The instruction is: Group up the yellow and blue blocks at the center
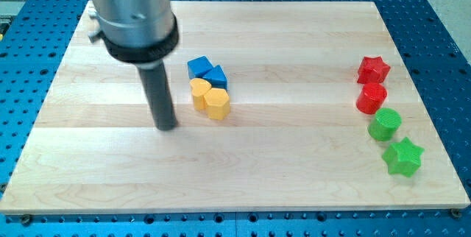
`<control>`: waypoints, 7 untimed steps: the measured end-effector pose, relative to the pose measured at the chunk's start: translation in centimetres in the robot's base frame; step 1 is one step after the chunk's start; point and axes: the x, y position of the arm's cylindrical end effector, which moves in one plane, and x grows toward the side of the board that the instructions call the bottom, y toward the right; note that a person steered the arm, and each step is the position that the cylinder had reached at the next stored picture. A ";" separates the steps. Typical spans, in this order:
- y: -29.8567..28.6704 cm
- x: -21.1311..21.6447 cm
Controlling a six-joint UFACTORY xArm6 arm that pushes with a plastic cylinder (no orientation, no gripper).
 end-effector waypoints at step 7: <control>3.9 -3.7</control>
